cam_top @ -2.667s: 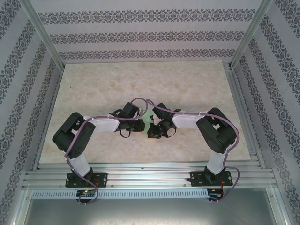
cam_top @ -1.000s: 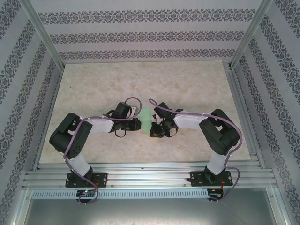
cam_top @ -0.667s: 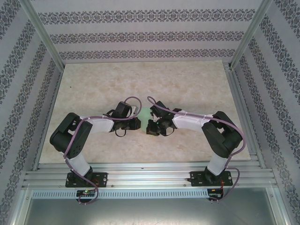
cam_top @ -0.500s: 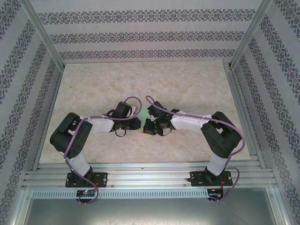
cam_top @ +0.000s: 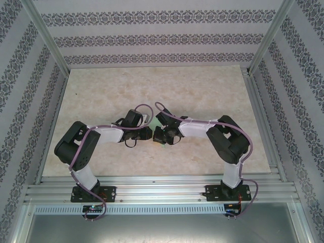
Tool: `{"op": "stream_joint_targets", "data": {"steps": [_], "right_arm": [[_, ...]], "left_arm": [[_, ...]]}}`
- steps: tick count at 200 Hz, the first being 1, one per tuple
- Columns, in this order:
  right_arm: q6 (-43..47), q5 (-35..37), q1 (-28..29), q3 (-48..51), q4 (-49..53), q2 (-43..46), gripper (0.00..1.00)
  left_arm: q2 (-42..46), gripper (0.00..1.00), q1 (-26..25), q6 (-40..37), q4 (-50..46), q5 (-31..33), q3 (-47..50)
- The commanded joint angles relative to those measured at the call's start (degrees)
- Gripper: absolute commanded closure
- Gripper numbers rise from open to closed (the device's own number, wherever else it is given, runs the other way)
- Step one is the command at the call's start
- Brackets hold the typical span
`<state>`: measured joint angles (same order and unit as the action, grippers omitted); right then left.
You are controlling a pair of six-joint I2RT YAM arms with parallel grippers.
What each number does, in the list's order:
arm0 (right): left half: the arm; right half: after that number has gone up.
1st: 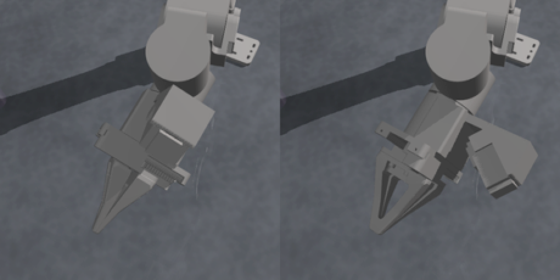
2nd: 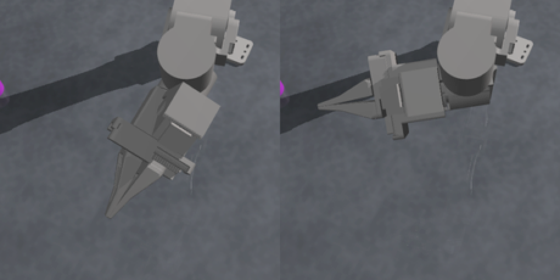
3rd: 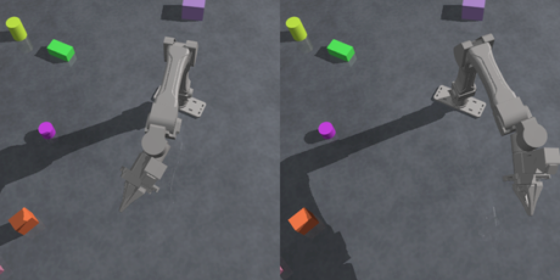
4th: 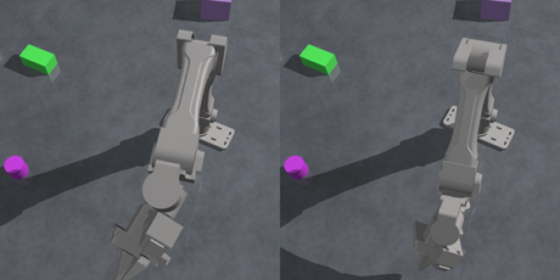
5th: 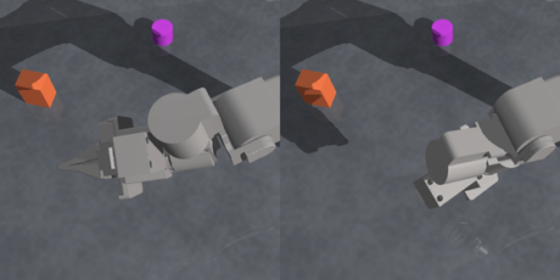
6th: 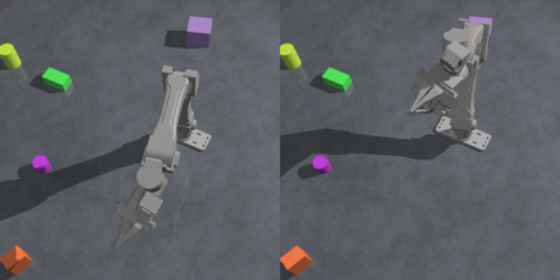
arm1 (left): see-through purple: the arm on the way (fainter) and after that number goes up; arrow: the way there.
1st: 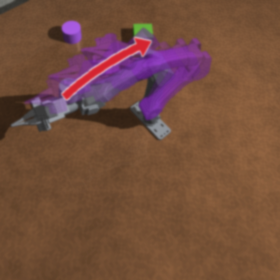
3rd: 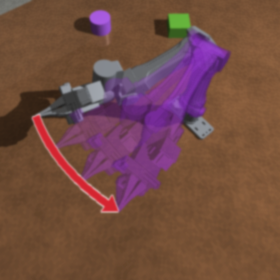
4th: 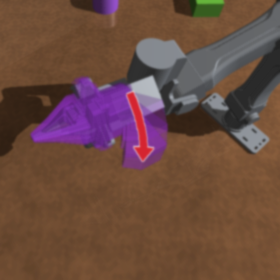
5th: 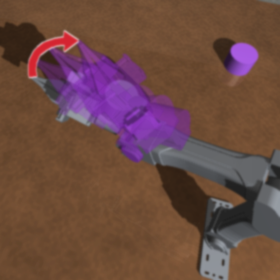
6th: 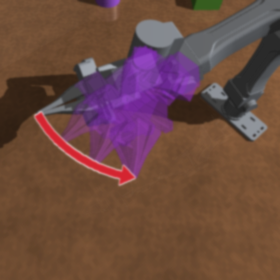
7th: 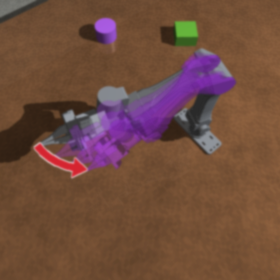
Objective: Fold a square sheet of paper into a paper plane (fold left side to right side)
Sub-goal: Third fold the triangle at the center of the table.
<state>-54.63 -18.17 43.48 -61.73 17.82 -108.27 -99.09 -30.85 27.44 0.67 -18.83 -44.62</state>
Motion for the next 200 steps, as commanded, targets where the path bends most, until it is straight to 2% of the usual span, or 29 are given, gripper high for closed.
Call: {"op": "stream_joint_targets", "data": {"steps": [1, 68, 107, 200], "right_arm": [[-2.72, 3.12, -1.13, 3.05, 1.81, 0.96, 1.0], [-3.96, 2.35, -2.31, 11.17, 1.51, 6.69, 1.0], [-0.14, 3.31, -1.57, 5.91, 4.94, 10.26, 1.0], [0.98, 2.97, -0.54, -3.31, 4.02, -0.37, 1.0]], "left_arm": [[-2.69, 0.83, -0.44, -0.48, -2.59, 4.09, -0.09], [-4.01, 0.84, -0.44, -0.52, -3.01, 5.27, -0.77], [-3.91, 0.84, -0.51, -0.63, -2.97, 4.6, -1.24], [-3.21, 0.84, -0.53, -0.68, -3.48, 4.83, -1.13]]}}
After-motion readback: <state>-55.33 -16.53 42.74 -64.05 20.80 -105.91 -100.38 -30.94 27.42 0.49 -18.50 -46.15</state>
